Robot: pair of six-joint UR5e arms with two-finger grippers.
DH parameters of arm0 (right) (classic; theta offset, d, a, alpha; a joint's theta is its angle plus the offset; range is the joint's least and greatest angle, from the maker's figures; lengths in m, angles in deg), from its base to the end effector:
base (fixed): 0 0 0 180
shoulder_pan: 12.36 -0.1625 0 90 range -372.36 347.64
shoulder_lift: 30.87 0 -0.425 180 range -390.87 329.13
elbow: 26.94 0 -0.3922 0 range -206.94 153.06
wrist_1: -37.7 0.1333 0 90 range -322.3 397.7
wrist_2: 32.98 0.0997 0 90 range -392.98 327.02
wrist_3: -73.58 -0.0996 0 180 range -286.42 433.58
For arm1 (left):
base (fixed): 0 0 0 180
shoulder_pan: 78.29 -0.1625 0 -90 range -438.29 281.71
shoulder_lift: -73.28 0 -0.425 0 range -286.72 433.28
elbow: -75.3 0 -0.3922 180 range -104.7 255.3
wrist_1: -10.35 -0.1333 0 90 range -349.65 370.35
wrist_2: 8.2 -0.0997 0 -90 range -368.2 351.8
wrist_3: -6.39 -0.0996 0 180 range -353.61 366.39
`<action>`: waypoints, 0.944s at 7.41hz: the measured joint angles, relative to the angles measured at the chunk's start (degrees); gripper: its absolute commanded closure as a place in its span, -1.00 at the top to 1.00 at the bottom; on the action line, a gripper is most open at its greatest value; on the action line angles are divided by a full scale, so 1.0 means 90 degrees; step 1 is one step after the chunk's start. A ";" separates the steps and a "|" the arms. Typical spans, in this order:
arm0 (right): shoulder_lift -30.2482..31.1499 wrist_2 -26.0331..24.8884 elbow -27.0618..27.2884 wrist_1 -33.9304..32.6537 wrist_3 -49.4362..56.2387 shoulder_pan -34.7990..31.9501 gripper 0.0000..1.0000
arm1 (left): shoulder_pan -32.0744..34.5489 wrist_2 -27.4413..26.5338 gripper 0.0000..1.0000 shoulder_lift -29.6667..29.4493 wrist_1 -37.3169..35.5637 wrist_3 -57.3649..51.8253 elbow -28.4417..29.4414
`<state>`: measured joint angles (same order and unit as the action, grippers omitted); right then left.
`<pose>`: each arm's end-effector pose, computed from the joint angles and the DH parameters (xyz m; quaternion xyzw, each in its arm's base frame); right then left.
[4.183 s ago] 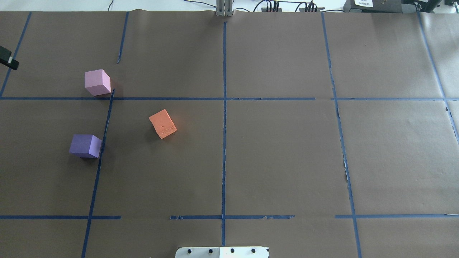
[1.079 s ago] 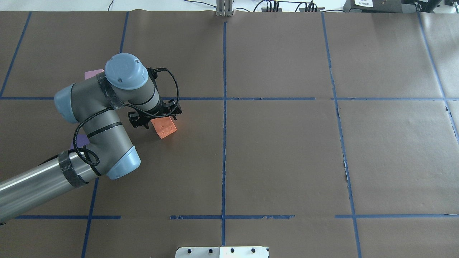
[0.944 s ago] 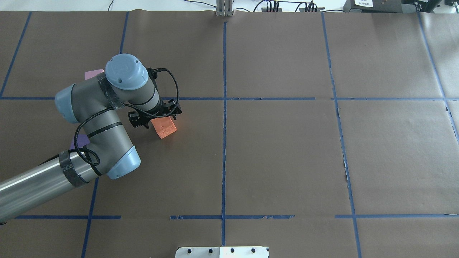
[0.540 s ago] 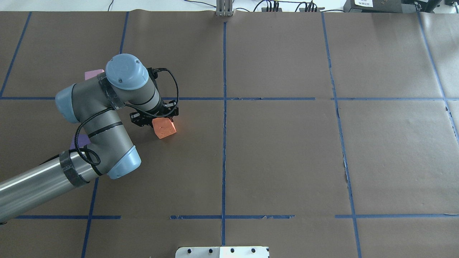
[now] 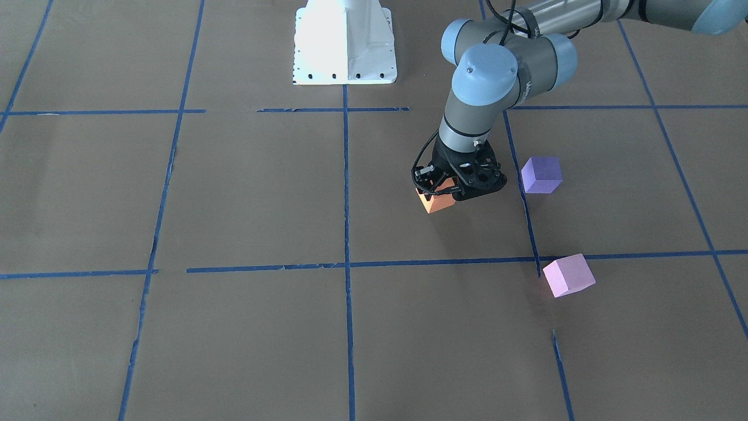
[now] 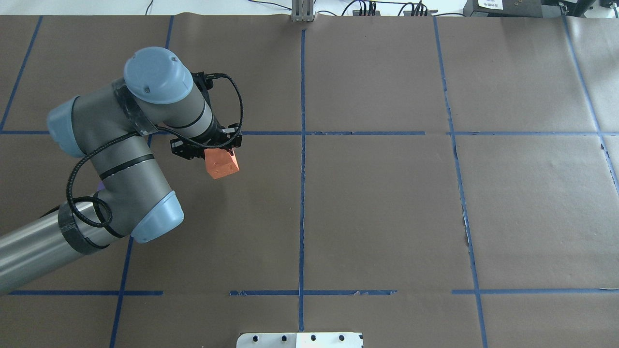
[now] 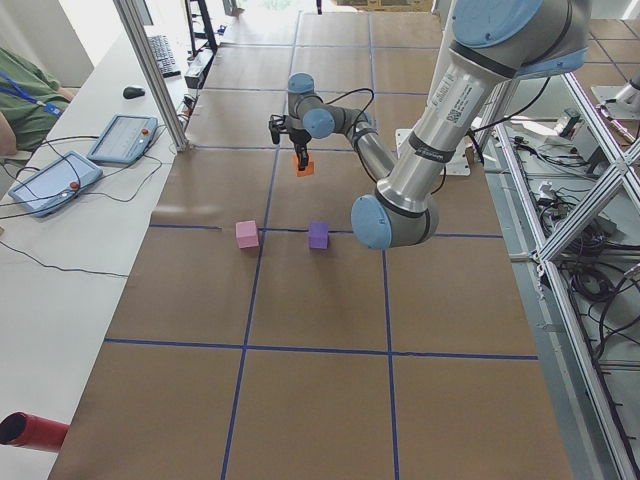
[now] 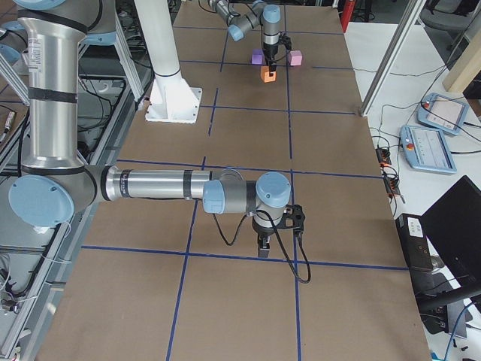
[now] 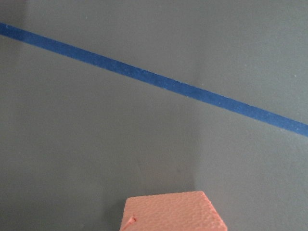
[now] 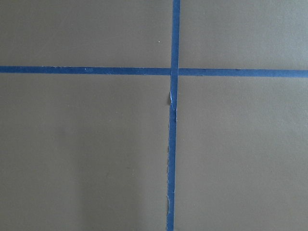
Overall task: Arrange blocks in a line
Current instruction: 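Carry the orange cube toward the pink cube with the left gripper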
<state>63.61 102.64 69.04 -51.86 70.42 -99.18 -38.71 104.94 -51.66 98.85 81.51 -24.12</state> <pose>0.0365 -0.4636 0.6422 -0.0059 -0.3879 -0.0067 0.9217 0.4481 -0.4926 0.2360 -0.0022 0.4037 -0.1235 0.9065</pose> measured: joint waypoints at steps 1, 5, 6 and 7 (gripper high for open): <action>0.0000 -0.0002 0.0000 0.0000 0.0000 0.0001 1.00 | 0.0191 0.0000 -1.00 -0.0019 -0.0220 -0.0499 -0.0211; 0.0000 0.0000 0.0000 0.0000 0.0000 0.0004 1.00 | 0.1235 0.0143 -1.00 0.1041 -0.0022 -0.2351 -0.0732; 0.0000 0.0000 0.0000 0.0000 0.0000 0.0004 1.00 | 0.1419 0.0312 -1.00 0.1599 0.0419 -0.2545 -0.0864; 0.0000 0.0000 0.0000 0.0000 0.0000 0.0002 1.00 | 0.1504 0.0445 -1.00 0.2079 0.1014 -0.2599 -0.0867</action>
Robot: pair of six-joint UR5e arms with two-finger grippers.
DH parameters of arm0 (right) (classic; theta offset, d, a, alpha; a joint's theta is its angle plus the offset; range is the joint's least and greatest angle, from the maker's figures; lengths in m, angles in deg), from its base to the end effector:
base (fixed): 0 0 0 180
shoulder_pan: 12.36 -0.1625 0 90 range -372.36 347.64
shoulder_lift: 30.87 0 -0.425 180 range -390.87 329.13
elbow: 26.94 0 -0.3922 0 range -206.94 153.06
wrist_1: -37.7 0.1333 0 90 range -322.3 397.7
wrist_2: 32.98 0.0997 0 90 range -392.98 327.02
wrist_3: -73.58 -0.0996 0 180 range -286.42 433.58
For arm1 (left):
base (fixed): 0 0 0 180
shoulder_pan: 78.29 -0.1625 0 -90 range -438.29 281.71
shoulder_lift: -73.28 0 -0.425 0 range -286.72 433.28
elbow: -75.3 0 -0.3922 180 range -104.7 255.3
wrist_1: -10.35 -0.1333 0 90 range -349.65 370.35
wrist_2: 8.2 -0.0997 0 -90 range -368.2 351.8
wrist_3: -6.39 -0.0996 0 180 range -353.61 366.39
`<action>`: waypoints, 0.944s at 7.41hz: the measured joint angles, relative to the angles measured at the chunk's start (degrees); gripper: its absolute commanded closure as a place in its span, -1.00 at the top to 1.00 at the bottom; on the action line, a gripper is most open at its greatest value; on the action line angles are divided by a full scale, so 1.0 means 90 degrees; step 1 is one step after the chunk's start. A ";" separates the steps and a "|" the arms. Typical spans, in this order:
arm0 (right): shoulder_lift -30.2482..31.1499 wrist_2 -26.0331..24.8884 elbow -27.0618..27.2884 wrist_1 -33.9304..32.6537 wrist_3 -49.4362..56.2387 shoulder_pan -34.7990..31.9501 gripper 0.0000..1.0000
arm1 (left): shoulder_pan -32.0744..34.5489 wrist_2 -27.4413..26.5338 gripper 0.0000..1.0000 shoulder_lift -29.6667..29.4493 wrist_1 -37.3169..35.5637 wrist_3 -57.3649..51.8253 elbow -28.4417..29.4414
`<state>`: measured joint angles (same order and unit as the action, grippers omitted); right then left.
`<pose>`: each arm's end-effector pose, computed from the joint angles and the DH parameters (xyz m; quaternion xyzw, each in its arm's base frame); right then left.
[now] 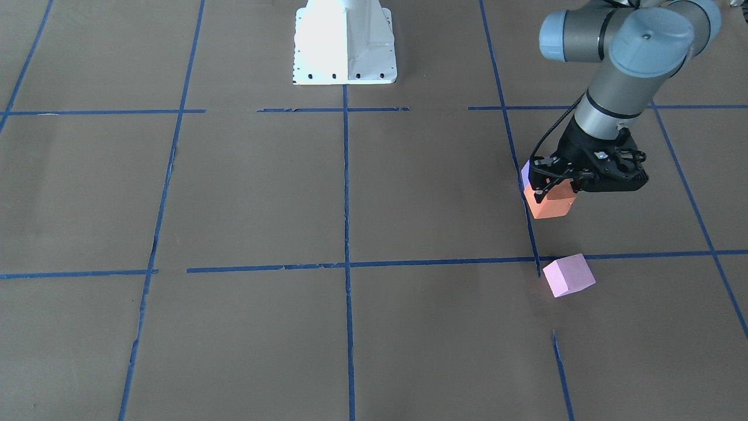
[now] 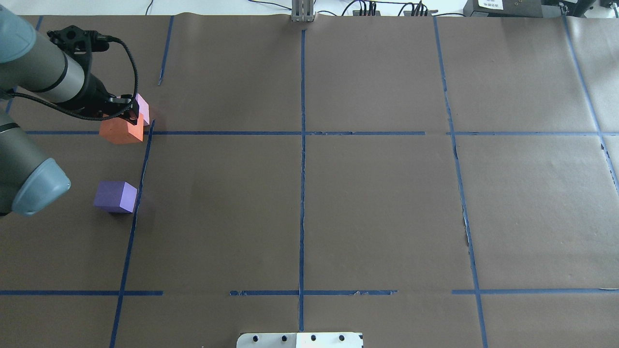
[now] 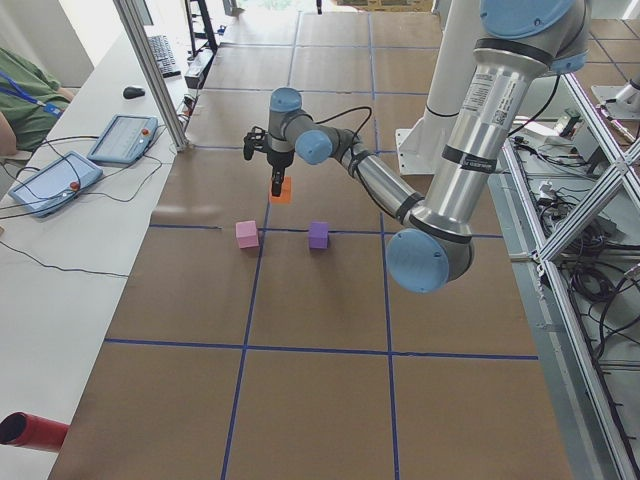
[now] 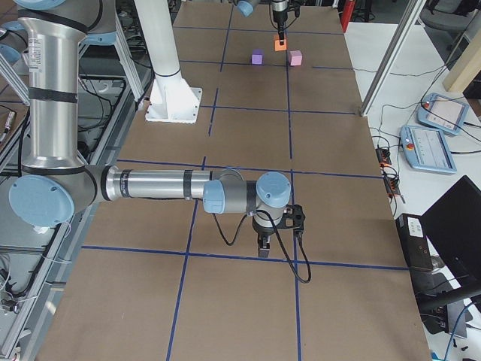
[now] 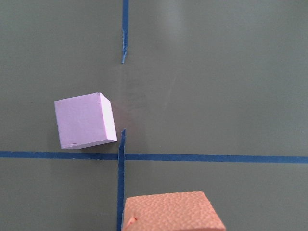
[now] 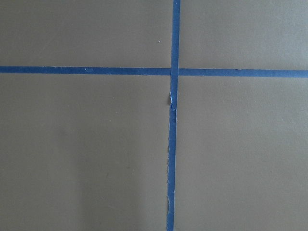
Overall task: Arrange blocks in a line
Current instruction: 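Carry the orange cube toward the pink cube with the left gripper, then lower the orange cube between the pink and purple cubes, aligning it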
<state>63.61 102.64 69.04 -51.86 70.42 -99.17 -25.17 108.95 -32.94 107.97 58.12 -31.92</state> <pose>0.0364 -0.4636 0.6422 -0.0059 -0.3879 -0.0068 0.9217 0.2774 -0.5162 0.3558 0.0904 0.3954 -0.0360 0.9133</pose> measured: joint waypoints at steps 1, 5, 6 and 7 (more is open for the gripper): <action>0.0000 0.0000 0.0000 0.0000 0.0000 0.0000 1.00 | 0.0010 0.0055 -1.00 0.0285 0.0517 0.0065 0.0130; 0.0000 -0.0004 0.0000 -0.0004 0.0000 0.0002 1.00 | -0.0051 0.0080 -1.00 0.0153 0.1010 0.0410 0.0930; 0.0000 -0.0002 0.0000 -0.0002 0.0000 0.0004 1.00 | -0.0056 0.0071 -1.00 0.0098 0.1198 0.0420 0.1149; 0.0000 -0.0001 0.0000 -0.0001 0.0000 0.0004 1.00 | -0.0063 0.0047 -1.00 0.0089 0.1424 0.0398 0.1323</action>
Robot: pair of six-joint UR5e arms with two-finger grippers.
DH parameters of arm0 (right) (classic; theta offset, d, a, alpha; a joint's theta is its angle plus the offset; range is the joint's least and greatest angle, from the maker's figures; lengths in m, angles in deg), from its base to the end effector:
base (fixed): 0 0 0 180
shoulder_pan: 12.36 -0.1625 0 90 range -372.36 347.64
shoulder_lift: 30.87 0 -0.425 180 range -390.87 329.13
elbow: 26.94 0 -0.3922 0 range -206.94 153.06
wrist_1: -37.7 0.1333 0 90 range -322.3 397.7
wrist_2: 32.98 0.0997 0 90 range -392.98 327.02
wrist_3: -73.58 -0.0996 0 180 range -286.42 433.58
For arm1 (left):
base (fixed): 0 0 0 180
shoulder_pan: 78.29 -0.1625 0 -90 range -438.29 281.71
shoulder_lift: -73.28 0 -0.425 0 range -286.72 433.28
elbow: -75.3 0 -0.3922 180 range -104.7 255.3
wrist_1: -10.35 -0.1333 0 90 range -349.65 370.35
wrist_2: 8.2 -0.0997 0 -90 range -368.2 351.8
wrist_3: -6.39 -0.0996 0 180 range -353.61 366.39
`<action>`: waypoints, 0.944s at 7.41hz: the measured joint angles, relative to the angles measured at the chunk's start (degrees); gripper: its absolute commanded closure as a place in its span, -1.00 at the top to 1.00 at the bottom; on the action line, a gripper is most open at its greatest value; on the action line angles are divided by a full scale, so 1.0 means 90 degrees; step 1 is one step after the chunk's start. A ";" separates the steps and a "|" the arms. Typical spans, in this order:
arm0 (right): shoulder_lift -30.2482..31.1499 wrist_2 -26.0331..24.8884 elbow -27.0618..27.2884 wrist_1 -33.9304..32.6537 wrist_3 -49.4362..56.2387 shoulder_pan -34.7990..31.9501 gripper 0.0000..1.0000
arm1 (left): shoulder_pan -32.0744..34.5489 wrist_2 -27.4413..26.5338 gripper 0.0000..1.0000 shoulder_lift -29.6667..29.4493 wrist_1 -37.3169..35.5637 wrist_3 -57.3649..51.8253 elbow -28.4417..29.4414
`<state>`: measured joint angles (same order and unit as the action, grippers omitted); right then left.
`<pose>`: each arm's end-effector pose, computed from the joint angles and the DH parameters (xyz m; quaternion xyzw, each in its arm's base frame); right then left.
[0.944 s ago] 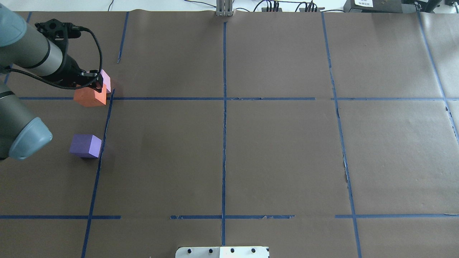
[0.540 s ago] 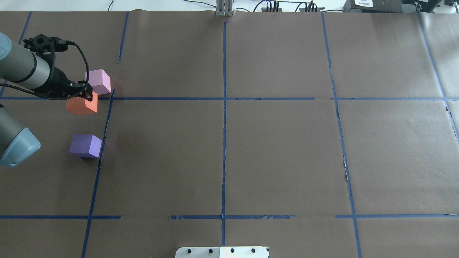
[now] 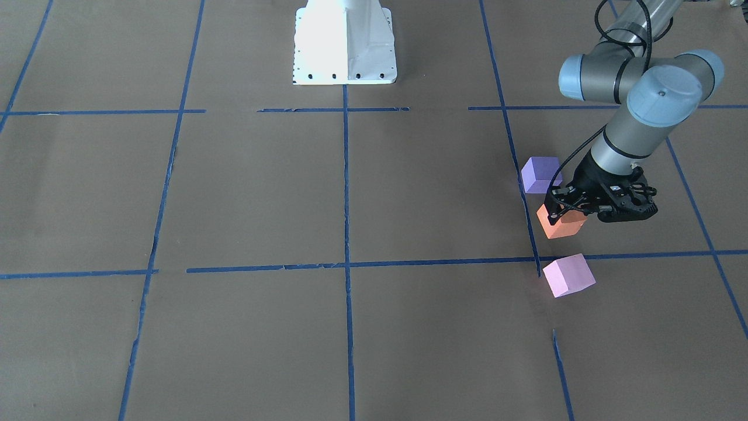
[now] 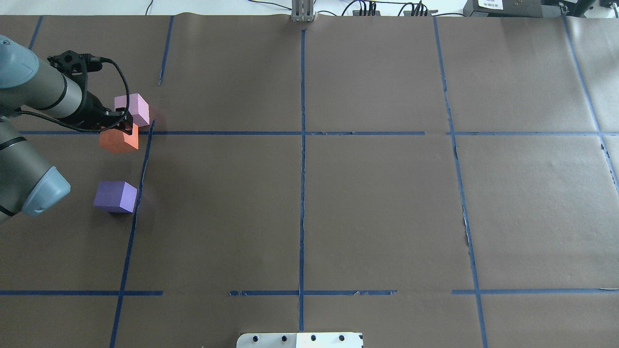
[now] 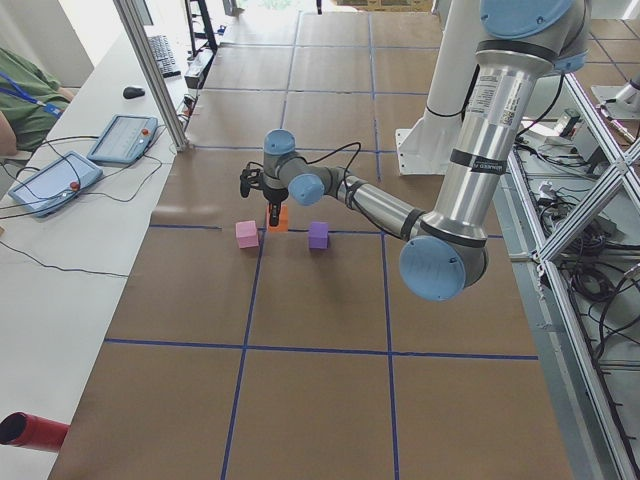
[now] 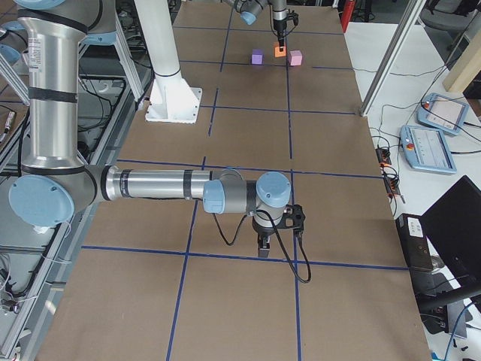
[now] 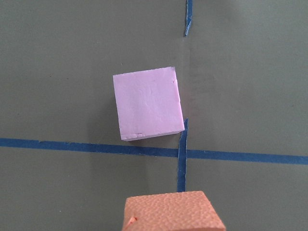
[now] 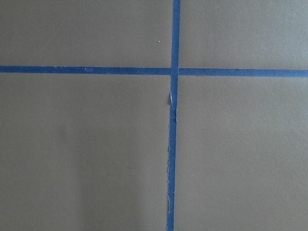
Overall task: Arrange blocks in a line
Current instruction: 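Lower the orange cube between the pink and purple cubes, aligning it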
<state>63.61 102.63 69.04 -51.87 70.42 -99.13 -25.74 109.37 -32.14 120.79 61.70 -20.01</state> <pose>0.0361 -0.4636 0.6422 -0.0061 -0.3878 -0.0071 0.9217 0.3035 -0.5397 0.4342 0.0741 0.4011 -0.0584 0.9112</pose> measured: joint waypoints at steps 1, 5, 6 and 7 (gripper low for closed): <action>0.0000 0.0001 0.0000 0.0001 0.0000 -0.0003 1.00 | -0.0020 -0.0023 -1.00 0.0015 0.0198 -0.0041 0.0112; -0.0001 0.0001 0.0000 0.0001 0.0000 -0.0001 1.00 | -0.0180 -0.0054 -1.00 0.0062 0.0498 -0.0288 0.0224; -0.0003 0.0001 0.0000 0.0001 0.0000 0.0001 1.00 | -0.0230 -0.0060 -1.00 0.0066 0.0501 -0.0302 0.0231; -0.0002 0.0001 0.0000 0.0001 0.0000 0.0002 1.00 | -0.0258 -0.0064 -1.00 0.0070 0.0498 -0.0315 0.0235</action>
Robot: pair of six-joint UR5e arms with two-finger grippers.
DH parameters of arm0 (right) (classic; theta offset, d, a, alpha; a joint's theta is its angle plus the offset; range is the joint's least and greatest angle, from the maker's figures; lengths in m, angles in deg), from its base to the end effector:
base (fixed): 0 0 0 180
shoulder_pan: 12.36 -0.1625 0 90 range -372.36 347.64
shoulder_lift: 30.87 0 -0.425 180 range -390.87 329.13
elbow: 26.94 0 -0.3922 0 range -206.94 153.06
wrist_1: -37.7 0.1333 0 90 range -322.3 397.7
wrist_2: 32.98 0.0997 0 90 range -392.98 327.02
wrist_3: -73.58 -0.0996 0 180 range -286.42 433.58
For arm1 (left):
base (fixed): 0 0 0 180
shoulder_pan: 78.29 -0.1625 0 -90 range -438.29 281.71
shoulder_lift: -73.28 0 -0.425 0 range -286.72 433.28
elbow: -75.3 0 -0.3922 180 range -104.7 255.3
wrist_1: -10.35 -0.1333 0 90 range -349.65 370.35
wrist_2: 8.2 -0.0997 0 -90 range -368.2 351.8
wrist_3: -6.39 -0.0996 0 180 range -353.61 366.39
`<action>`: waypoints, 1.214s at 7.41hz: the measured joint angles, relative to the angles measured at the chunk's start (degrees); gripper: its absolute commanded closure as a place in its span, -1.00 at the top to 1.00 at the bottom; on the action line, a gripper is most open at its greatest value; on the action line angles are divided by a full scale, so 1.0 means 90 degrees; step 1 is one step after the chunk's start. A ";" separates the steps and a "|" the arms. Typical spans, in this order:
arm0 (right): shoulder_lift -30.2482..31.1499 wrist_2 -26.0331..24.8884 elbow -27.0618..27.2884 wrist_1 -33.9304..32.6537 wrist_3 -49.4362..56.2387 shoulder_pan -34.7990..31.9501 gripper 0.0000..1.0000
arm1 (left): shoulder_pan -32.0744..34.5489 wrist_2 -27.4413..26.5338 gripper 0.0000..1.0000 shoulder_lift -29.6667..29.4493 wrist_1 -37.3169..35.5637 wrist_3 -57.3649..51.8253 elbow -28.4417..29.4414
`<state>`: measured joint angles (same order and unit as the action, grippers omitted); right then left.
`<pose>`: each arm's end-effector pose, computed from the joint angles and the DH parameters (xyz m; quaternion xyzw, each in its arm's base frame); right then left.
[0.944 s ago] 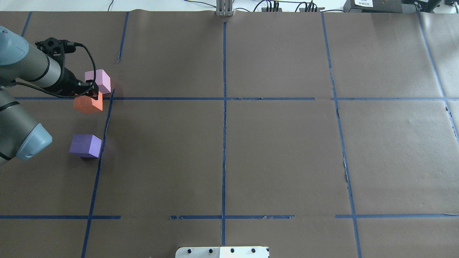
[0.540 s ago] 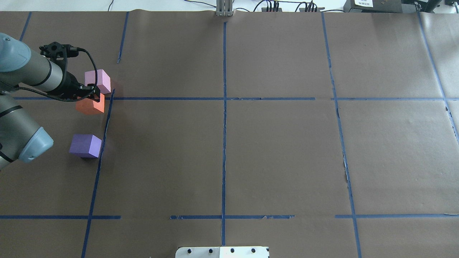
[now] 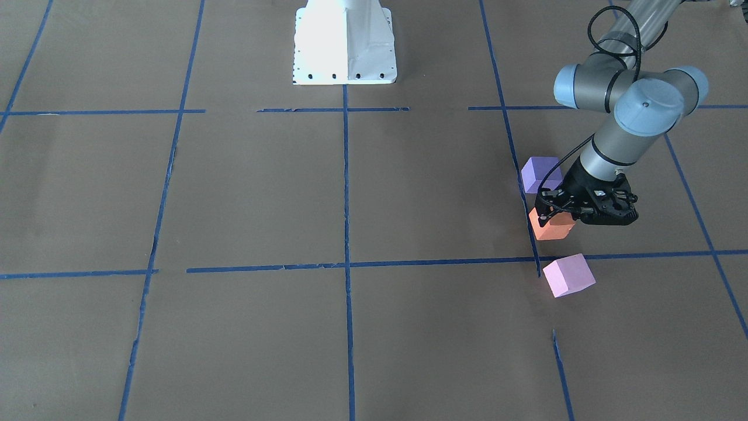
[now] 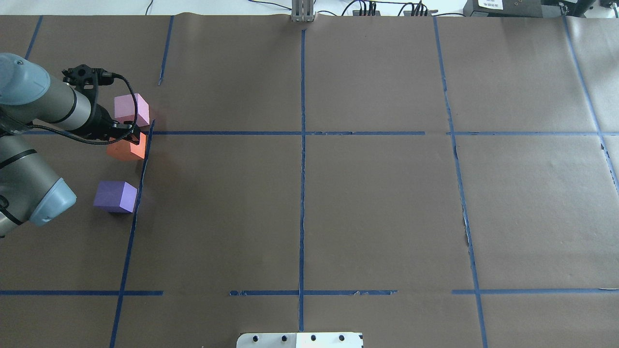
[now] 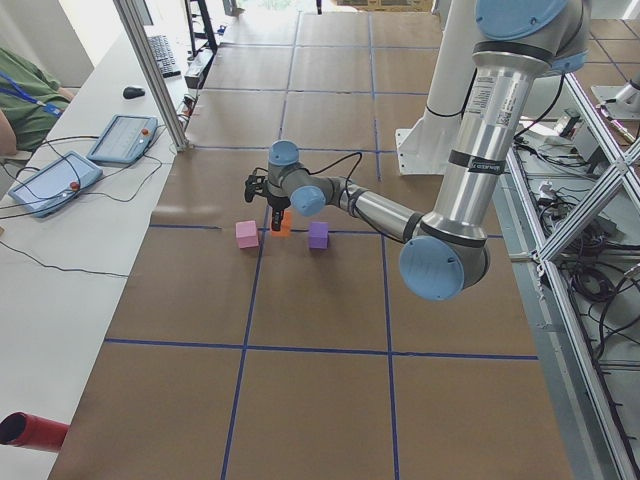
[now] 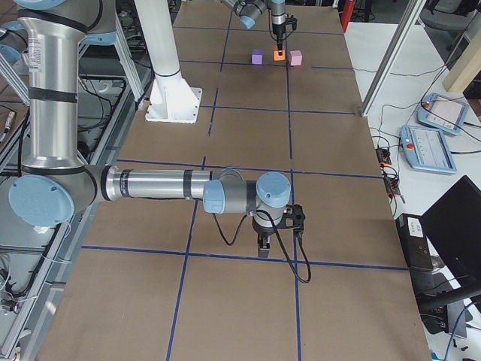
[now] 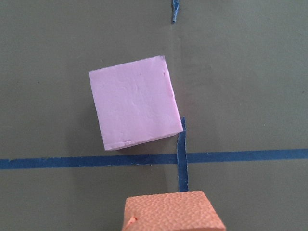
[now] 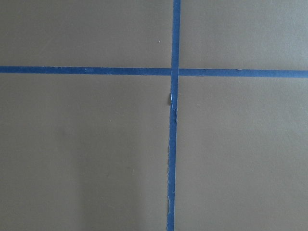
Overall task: Arrange blocks in a line
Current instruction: 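Lower the orange cube between the pink and purple cubes, aligning it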
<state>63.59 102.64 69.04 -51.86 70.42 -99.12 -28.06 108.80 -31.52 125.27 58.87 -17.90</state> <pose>0.0360 -0.4638 0.6420 -0.0059 -0.3879 -0.0073 0.9217 0.3257 -0.5291 0.4493 0.0899 0.4070 -0.0153 0.9089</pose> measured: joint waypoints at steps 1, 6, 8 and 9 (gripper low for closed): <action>0.0001 0.0000 0.0000 0.0000 0.0000 0.0000 1.00 | -0.0015 -0.0001 -1.00 0.0005 -0.0017 -0.0047 0.0006; 0.0001 -0.0002 0.0000 -0.0004 0.0000 -0.0009 1.00 | -0.0042 -0.0002 -1.00 0.0218 -0.0030 -0.0192 -0.0019; 0.0000 -0.0004 0.0000 -0.0001 0.0000 -0.0009 1.00 | -0.0051 0.0000 0.98 0.0227 -0.0039 -0.0196 -0.0014; 0.0001 -0.0005 0.0000 0.0000 0.0000 -0.0008 1.00 | -0.0070 0.0004 1.00 0.0224 -0.0047 -0.0195 -0.0010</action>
<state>63.59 102.59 69.04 -51.86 70.42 -99.19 -28.69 108.84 -29.50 124.84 57.12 -17.99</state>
